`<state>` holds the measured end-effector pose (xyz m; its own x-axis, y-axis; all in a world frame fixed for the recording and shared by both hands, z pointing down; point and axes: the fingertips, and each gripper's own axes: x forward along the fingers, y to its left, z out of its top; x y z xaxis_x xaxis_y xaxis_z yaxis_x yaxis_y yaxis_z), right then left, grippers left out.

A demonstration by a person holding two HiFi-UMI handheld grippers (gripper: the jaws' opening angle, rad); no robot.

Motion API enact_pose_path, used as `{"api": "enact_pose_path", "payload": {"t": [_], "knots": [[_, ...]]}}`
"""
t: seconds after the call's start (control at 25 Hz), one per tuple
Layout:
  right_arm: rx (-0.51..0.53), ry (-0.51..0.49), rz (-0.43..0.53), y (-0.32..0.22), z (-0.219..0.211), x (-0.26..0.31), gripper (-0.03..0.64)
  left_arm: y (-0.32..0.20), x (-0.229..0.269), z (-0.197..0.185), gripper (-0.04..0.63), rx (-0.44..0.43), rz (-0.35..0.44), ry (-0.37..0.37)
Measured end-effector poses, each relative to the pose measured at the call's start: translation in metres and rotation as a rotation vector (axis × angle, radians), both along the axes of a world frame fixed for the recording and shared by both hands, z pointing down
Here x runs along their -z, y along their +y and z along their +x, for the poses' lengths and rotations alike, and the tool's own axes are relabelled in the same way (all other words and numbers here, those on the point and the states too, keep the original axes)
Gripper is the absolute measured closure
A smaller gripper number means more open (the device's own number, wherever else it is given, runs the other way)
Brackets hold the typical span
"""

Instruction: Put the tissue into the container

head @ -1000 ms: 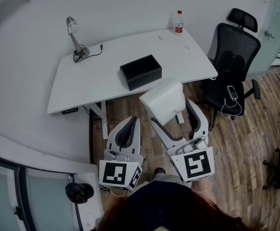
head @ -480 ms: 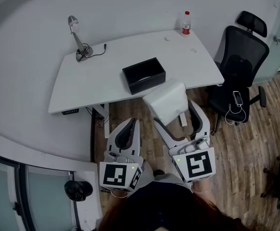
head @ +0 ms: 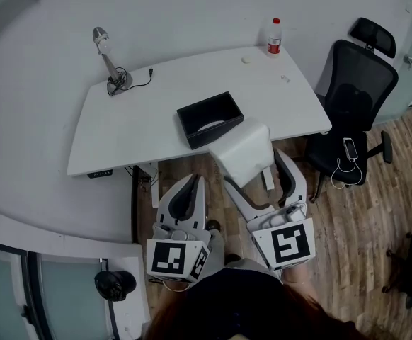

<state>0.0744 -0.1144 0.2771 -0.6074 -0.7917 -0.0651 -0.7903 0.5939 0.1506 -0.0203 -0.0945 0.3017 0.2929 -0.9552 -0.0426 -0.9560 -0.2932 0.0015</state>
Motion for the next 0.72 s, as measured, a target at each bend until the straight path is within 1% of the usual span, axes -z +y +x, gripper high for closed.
{"api": "enact_pose_path", "payload": {"t": [0.36,0.72], "knots": [[-0.004,0.018,-0.013,-0.037,-0.02,-0.003,0.196,-0.038,0.0,-0.024,0.557,0.002,-0.003,0.01],[-0.032,0.037,-0.015,-0.07,-0.038,-0.001,0.196,-0.074,0.005,-0.042,0.557,-0.029,0.005,0.011]]}}
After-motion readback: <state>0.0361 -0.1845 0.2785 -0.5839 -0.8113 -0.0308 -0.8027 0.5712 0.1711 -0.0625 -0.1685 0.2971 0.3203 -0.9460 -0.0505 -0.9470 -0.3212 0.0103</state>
